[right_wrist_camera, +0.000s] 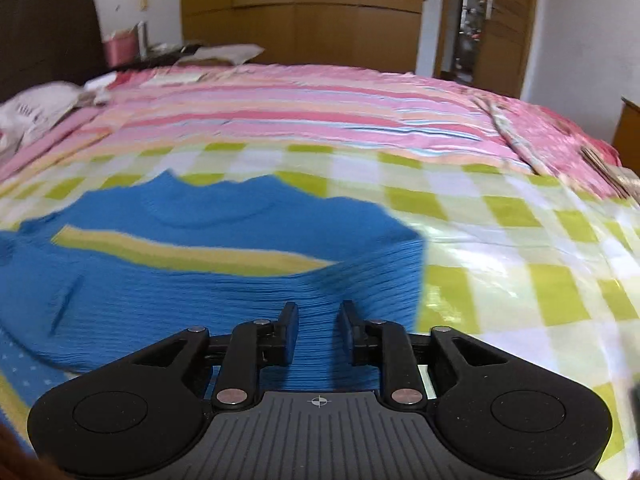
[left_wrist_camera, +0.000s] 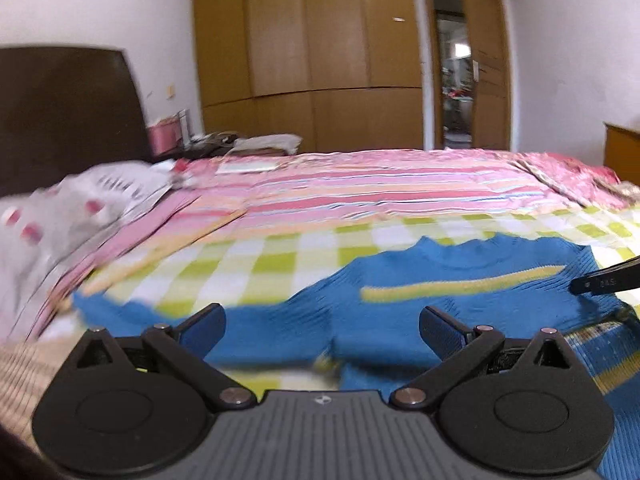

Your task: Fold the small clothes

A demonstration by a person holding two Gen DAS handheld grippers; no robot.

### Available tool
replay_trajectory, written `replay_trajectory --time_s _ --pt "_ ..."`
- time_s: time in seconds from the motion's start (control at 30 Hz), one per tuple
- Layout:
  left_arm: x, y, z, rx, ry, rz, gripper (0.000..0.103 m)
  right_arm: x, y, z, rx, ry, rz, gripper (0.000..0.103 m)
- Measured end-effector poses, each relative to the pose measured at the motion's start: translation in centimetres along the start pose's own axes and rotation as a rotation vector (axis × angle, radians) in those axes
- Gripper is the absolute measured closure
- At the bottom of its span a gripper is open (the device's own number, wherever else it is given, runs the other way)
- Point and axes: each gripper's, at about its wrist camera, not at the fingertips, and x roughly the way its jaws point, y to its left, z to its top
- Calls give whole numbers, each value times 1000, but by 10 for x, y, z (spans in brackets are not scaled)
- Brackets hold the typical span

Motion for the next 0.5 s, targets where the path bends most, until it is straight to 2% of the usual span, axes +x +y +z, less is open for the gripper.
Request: replay_trajectory --time_s 0.03,0.13,0.17,0.2,0.37,0.5 --pt "9 -6 2 18 9 7 0 1 -5 0 -1 0 -36 84" --pt "39 -21 0 49 71 3 0 3 -24 2 39 -5 -43 83" --pt "45 -26 -2 58 88 8 0 4 -27 3 42 -2 -74 83" --pt "52 -28 -5 66 105 19 0 4 -31 3 37 -6 -100 80" --pt "70 -35 -17 130 160 54 0 0 -43 6 52 -17 -41 79" --pt "69 -29 -16 112 157 64 0 -4 -34 14 18 -47 18 76"
